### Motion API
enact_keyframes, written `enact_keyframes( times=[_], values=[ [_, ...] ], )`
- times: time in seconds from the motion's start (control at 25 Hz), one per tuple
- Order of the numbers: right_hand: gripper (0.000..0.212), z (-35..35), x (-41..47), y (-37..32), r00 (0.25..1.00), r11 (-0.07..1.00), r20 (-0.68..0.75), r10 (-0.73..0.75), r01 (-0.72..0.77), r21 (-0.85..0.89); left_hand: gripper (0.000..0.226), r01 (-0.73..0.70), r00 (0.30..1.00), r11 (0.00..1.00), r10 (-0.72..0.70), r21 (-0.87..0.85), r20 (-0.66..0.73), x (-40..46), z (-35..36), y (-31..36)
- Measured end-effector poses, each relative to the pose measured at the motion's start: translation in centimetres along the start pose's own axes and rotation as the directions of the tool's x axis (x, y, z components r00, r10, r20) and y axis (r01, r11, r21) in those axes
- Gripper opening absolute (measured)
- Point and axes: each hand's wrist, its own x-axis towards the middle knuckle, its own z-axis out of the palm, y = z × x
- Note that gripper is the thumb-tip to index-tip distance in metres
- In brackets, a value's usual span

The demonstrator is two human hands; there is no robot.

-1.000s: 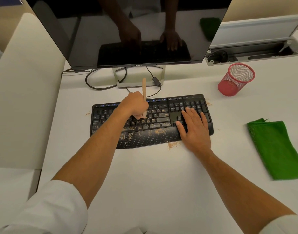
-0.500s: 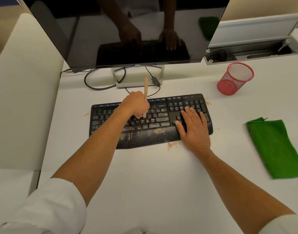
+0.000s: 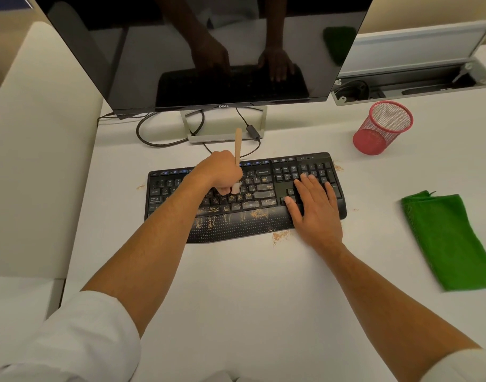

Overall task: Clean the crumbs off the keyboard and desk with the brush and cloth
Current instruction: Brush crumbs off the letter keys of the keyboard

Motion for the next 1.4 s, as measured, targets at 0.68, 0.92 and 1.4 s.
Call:
enact_keyframes(
  times=[0.68, 0.92, 1.4],
  values=[
    [0.058, 0.1, 0.0, 0.0, 0.999, 1.000, -0.037, -0.010, 0.011, 0.005, 0.022, -0.103, 0.953, 0.993, 0.083, -0.054, -0.291, 0.6, 0.8, 1.2],
    [0.058, 0.1, 0.0, -0.1, 1.000, 1.000, -0.030, -0.009, 0.009, 0.009, 0.021, -0.059, 0.990, 0.998, 0.056, -0.014, -0.129, 0.7, 1.5, 1.4],
    [0.059, 0.1, 0.0, 0.0, 1.000, 1.000, -0.021, -0.005, 0.006, 0.008, 0.020, -0.066, 0.991, 0.992, 0.052, -0.110, -0.126, 0.9, 0.9, 2.1]
  ],
)
